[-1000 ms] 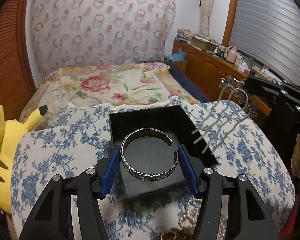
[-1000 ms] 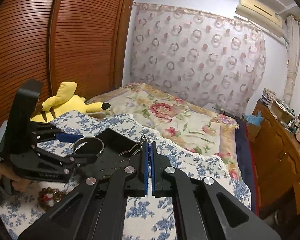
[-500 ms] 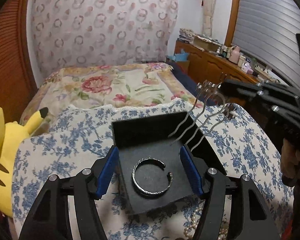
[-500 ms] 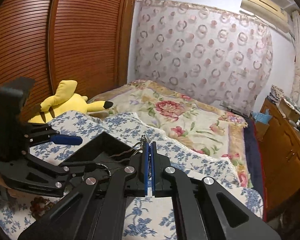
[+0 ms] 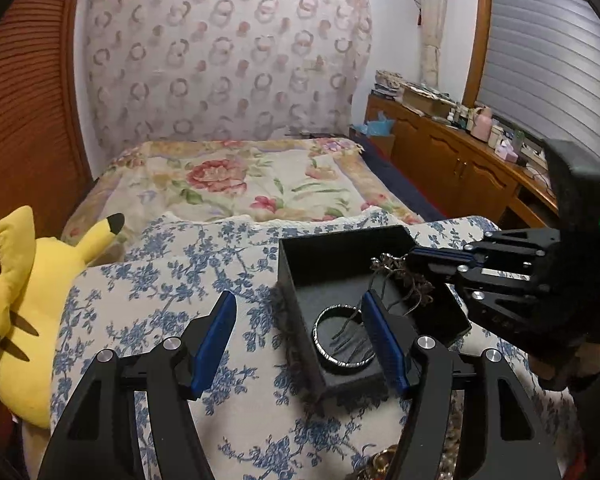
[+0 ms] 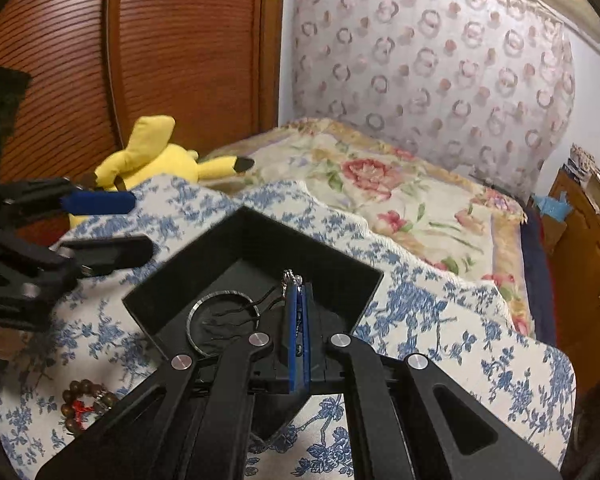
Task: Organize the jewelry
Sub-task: 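Carry the bangle and combs into the black box and release both, then move both tools back over the remaining jewelry pile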
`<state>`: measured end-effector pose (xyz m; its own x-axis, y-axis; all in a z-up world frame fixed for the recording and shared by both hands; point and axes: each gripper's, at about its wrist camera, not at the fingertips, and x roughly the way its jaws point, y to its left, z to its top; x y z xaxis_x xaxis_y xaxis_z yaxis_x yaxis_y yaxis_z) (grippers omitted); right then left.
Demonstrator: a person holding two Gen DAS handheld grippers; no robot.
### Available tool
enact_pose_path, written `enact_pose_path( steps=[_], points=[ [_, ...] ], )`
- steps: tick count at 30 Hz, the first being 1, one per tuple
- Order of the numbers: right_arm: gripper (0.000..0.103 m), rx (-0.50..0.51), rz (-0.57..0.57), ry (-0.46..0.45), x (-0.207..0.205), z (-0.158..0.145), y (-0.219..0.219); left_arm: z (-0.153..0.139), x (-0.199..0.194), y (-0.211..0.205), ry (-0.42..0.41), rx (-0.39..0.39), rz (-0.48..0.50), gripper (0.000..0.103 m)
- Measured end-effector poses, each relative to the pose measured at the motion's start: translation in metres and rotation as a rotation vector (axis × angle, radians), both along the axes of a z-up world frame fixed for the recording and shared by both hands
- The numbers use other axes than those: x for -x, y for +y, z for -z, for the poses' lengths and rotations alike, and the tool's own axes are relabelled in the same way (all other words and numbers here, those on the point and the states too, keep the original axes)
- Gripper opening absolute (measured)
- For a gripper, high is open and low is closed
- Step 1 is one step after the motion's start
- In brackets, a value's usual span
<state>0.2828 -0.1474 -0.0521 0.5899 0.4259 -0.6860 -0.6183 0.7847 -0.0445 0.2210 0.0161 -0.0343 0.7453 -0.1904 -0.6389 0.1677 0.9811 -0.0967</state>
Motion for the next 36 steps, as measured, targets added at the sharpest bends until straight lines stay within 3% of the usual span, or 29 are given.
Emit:
enact_pose_path(
  steps=[11,26,30,33,36],
  points=[
    [0.005,-0.037,0.055,-0.024,0.011,-0.013,-0.02,0.002,0.033,0.003,-0.01,0.013,0.005,0.062],
    [0.006,-0.102,0.053,-0.042,0.121,-0.016,-0.049,0.022,0.1,0.009,0.015,0.022,0.001,0.063],
    [0.023,-0.111,0.049,-0.027,0.147,-0.007,-0.048,0.027,0.114,0.008,0.026,0.023,0.011,0.063],
    [0.023,-0.12,0.05,0.002,0.164,0.004,-0.048,0.033,0.122,0.008,0.044,0.032,0.03,0.061],
    [0.023,-0.105,0.044,0.018,0.178,0.015,-0.046,0.042,0.124,0.01,0.078,0.034,0.045,0.05]
  ],
)
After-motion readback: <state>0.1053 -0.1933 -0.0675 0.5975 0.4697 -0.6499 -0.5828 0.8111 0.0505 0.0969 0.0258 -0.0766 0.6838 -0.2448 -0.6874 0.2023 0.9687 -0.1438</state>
